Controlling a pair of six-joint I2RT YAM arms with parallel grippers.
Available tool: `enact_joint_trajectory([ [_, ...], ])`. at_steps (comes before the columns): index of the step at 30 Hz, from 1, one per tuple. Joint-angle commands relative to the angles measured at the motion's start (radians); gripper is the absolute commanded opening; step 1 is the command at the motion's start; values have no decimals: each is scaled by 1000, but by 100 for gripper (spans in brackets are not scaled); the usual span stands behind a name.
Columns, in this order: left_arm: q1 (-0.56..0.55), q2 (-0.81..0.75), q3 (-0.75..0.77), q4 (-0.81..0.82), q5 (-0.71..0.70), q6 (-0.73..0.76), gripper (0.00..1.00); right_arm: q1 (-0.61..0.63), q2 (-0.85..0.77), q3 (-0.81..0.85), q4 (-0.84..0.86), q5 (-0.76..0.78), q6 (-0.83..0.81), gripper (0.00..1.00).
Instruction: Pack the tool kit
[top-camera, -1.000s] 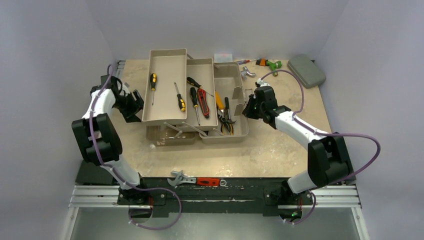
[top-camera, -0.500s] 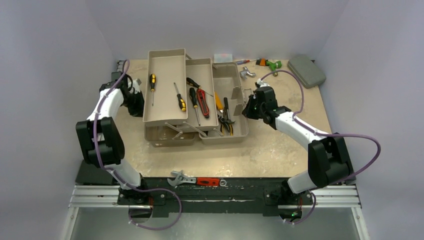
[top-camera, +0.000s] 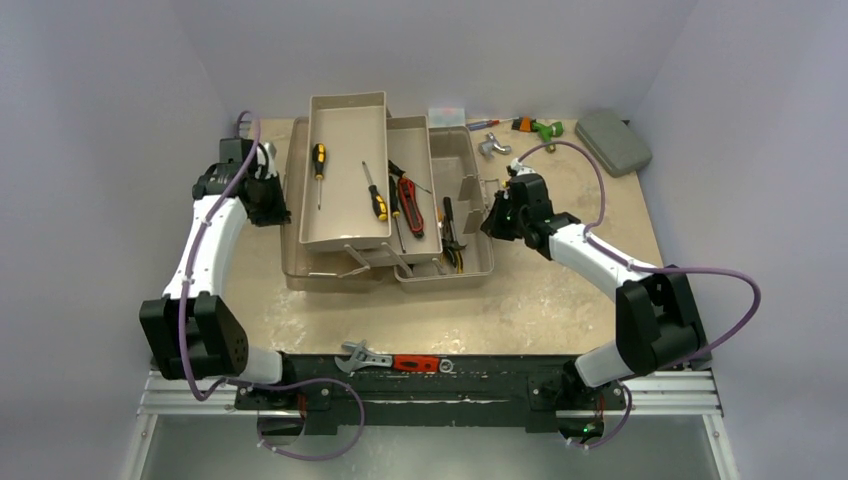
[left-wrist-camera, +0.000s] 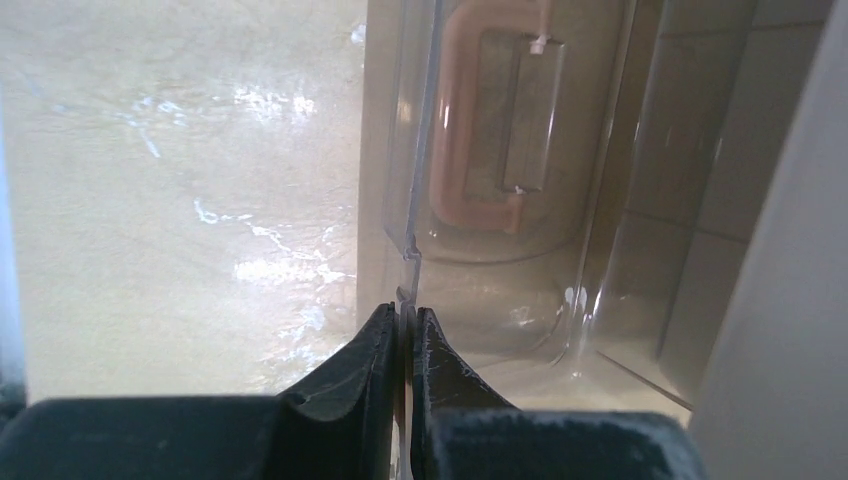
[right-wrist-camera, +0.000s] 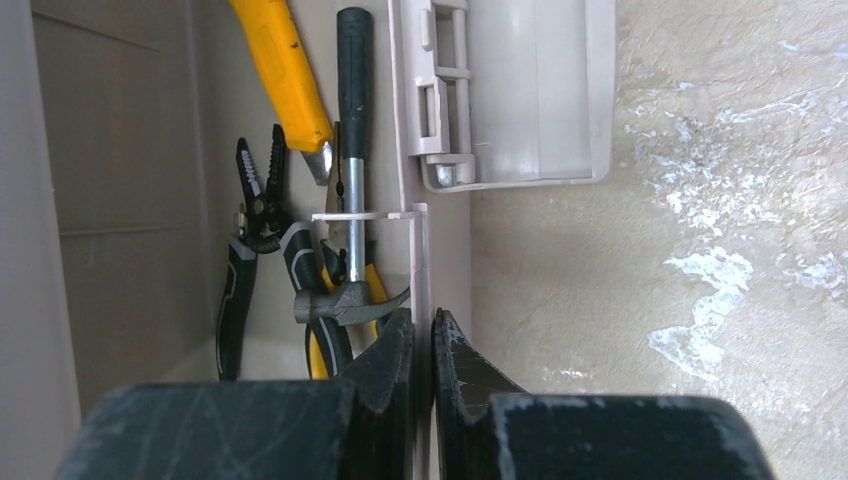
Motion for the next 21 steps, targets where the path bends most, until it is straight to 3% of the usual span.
enact_joint_trajectory([
  [1, -47, -109, 106, 53, -308, -25, 0, 34, -30, 45, -40, 85, 64, 0],
  [7, -201, -126, 203, -7, -601, 63, 0, 193, 15, 96, -87, 248, 126, 0],
  [12, -360, -100, 268, -35, -839, 117, 0, 258, 60, 139, -96, 255, 183, 0],
  [21, -597, -56, 360, -25, -1129, 201, 0, 360, 105, 189, -70, 269, 218, 0],
])
